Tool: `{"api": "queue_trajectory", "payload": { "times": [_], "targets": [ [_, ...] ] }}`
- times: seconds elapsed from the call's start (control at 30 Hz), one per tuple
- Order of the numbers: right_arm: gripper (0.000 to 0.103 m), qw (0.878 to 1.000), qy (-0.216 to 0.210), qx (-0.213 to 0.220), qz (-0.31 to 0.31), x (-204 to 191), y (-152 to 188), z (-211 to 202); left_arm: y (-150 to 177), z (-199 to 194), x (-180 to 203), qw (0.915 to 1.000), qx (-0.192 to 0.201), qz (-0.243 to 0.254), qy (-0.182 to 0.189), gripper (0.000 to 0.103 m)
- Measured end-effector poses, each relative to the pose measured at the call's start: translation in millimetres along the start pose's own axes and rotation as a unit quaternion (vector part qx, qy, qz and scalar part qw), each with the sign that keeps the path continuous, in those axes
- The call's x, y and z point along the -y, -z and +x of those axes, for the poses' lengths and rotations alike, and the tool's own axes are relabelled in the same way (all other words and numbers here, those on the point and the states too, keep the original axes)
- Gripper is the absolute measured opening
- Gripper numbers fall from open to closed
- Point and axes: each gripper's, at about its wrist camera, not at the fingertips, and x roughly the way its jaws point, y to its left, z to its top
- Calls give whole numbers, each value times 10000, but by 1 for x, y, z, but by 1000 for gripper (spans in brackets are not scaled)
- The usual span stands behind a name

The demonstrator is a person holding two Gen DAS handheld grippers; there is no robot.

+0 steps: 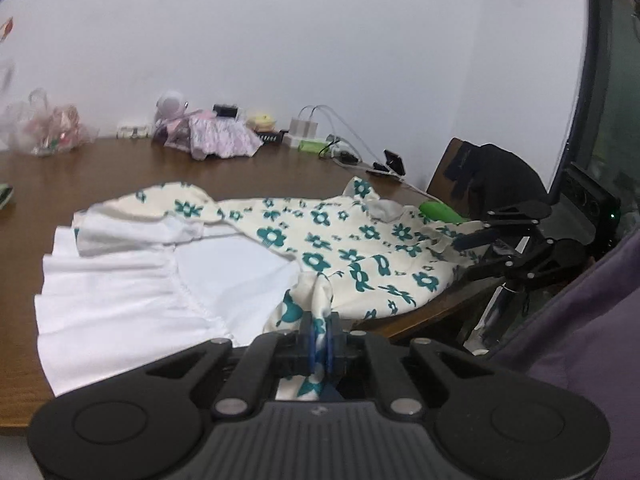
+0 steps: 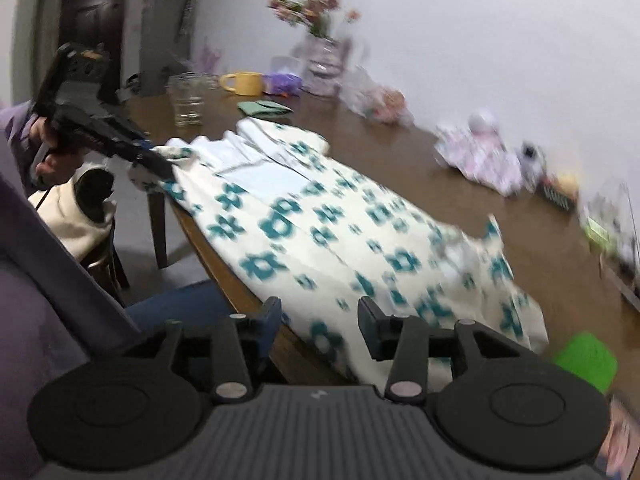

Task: Fold clothes

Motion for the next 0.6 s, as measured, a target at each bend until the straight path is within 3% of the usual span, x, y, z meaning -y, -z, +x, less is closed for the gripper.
{"api": "queue_trajectory", "payload": {
  "times": [0.1,0.23,0.27,0.3,0.4,0.6],
  "targets": [
    [43,9995,-214,173,-161,-8,-10,17,2,-5,-4,10000,35,-15,-21,4],
    [41,9989,-179,-98,-433,-15,-8,43,4,-6,-6,10000,53,0,-62,4],
    [35,9987,-164,-179,-442,-14,-6,46,4,-4,-6,10000,57,1,-66,4],
    [16,9989,-139,-272,-362,-11,-4,49,4,-3,-6,10000,62,1,-71,4],
    [7,9991,-232,-353,15,1,-2,45,2,-1,-10,9999,17,77,-85,4],
    [8,9923,-1077,-539,287,11,-1,30,-2,3,-18,9996,-82,242,-114,4]
  ]
}}
